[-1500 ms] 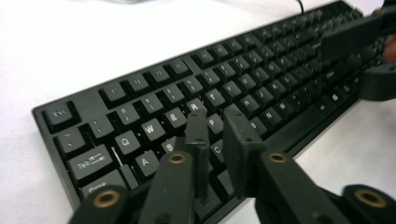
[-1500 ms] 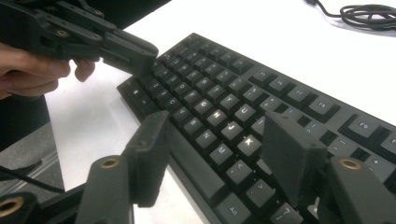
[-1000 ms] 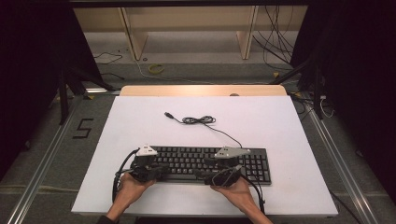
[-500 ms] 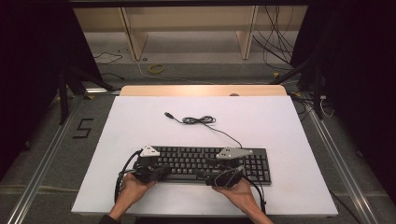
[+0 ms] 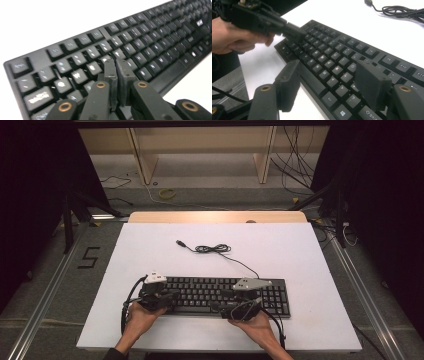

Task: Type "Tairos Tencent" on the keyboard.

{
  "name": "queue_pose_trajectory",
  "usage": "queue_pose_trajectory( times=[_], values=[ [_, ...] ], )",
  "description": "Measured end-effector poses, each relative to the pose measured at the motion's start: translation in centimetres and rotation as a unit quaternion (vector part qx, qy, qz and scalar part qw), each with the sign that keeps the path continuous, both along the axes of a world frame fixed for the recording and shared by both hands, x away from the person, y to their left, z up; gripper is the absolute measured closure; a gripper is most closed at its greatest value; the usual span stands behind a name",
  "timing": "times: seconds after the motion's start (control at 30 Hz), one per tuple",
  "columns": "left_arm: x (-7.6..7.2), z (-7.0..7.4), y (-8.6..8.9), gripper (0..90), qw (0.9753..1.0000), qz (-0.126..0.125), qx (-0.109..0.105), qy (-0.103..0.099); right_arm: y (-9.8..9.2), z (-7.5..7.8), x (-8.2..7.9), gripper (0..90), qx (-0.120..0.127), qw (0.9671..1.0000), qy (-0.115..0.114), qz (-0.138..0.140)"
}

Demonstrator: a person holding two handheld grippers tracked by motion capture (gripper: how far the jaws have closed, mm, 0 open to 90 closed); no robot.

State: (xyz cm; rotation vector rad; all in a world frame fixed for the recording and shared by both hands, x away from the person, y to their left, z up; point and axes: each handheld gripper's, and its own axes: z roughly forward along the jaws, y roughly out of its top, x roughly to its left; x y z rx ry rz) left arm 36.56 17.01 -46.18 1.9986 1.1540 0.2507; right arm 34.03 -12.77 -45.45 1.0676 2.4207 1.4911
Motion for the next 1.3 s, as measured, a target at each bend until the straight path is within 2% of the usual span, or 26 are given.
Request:
queue_pose_trajectory(
  times=[0.17, 0.43, 0.53, 0.67, 0.8, 0.97, 1.3],
  values=[
    [0.6, 0.2, 0.1, 78.4, 0.9999, 0.01, -0.004, -0.002, 0.1, 0.0, 0.0, 36.2, 0.001, 1.0, -0.002, 0.0],
    [1.3, 0.9, 0.0, 53.1, 0.9995, 0.029, -0.005, -0.006, -0.1, 0.1, -0.1, 34.8, 0.003, 1.0, -0.008, -0.003],
    [1.4, 0.9, 0.1, 56.7, 0.9996, 0.026, -0.001, -0.009, -0.2, 0.1, -0.2, 34.9, 0.002, 1.0, -0.008, -0.003],
    [1.6, 0.7, 0.1, 74.2, 0.9998, 0.021, 0.004, -0.007, -0.2, 0.2, -0.2, 35.0, 0.003, 0.9999, -0.009, -0.003],
    [1.7, 0.4, -0.1, 87.3, 0.9998, 0.013, 0.016, -0.005, -0.3, 0.2, -0.2, 35.1, 0.003, 0.9999, -0.01, -0.003],
    [2.0, -0.1, -0.5, 88.7, 0.9996, 0.005, 0.029, 0.004, -0.3, 0.3, -0.3, 35.1, 0.005, 0.9999, -0.011, -0.003],
    [2.3, -0.6, -0.5, 88.8, 0.9993, 0.01, 0.035, 0.011, -0.3, 0.2, -0.3, 35.1, 0.004, 0.9999, -0.01, -0.002]
  ],
)
